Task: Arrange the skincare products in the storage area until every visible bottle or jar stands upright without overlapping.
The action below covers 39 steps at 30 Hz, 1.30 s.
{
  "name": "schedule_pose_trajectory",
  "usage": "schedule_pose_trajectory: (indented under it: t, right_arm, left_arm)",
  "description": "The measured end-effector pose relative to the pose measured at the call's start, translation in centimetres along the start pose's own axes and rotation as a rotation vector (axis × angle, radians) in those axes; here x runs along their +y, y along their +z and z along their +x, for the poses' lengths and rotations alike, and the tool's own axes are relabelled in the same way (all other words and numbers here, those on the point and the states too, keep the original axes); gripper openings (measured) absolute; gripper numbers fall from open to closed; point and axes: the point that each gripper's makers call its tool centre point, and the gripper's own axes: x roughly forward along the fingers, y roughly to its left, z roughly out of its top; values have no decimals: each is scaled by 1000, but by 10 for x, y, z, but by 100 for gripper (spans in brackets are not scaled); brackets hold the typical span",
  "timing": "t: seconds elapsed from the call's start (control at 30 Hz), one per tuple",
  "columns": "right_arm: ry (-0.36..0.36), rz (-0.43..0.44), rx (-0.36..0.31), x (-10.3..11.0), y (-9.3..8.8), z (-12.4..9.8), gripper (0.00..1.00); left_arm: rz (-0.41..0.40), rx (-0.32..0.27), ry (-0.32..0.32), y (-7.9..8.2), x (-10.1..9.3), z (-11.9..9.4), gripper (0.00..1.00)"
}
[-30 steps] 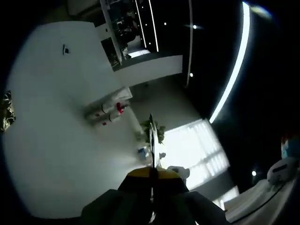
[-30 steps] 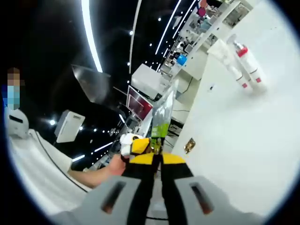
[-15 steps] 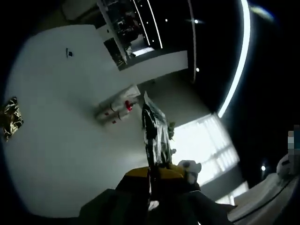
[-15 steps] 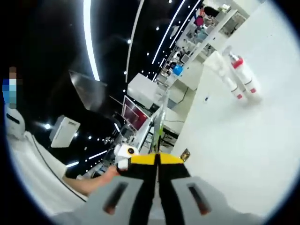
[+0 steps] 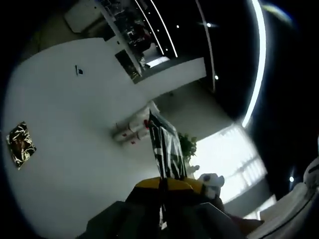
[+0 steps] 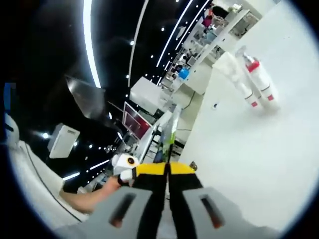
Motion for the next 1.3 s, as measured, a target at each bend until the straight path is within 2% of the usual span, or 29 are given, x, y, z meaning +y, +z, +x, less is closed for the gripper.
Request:
schedule_pose_trajectory:
  t: [0.13, 0.23, 0.3, 0.4, 0.9, 1.3]
  right_arm:
    - [-25, 2, 57, -6, -2, 10, 5]
    - [-47, -3, 83, -9, -6, 11, 3]
    - [-69, -44, 73, -14, -1, 13, 2]
    - [-85, -47, 76, -17, 4, 18, 2]
    - [-166, -97, 125, -47, 26, 47, 1]
    - [-254, -117, 123, -84, 50, 67, 1]
  left_arm:
    - [-22, -71, -1, 24, 4, 3, 1]
    - [-16, -70, -4, 26, 1, 6, 1]
    - [2, -53, 3, 28, 2, 11, 1]
    - [-2, -60, 7, 31, 5, 14, 1]
    - [-17, -67, 73, 59, 41, 31, 1]
    - [-46, -71, 111, 80, 67, 60, 1]
